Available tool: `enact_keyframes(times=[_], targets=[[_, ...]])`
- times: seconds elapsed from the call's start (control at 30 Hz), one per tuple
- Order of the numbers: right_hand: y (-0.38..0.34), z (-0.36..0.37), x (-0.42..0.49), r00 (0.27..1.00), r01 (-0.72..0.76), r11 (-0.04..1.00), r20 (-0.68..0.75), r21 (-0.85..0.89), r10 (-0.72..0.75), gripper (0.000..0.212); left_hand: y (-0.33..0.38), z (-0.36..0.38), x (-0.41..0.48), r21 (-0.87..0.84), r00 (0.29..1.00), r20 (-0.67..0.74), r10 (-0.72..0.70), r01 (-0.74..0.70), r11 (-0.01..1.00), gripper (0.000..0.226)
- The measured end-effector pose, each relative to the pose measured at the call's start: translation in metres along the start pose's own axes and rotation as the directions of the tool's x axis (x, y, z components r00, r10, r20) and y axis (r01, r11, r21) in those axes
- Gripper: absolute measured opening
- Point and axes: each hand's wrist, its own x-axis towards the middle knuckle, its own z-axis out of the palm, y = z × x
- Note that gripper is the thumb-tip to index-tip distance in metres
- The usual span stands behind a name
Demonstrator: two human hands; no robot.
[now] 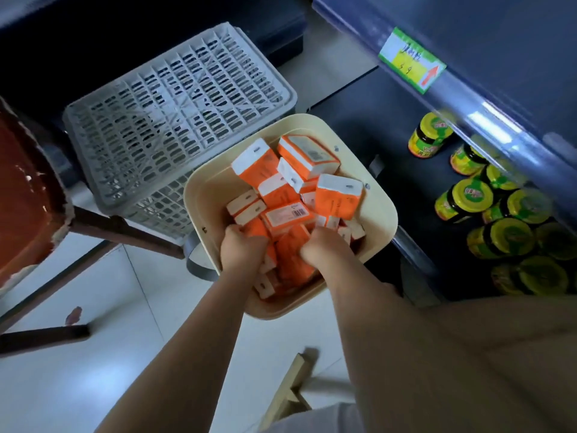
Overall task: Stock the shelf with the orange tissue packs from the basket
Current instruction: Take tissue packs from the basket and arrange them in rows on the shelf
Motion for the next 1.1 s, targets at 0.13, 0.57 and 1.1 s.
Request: enact_keyframes(times=[0.13,0.57,1.1], targets=[[-0.002,-0.029,-0.014,0.997,-0.049,0.948,-0.044,0.315,0.066,0.033,0.019,-0.025,-0.012,-0.222,0.998,0.001,-0.055,0.054,0.974,0.033],[0.001,-0.161,-0.114,0.912,0.316,0.819,-0.391,0.478,-0.124,0.018,0.077,-0.071,-0.098,-0.675,0.874,0.350,0.338,-0.016,0.738,0.044],[0.166,-0.231,-0.304,0.506,0.666,0.604,-0.860,0.437,0.065,0.008,0.192,-0.012,-0.252,-0.802,0.348,0.558,0.753,-0.006,0.597,0.072]])
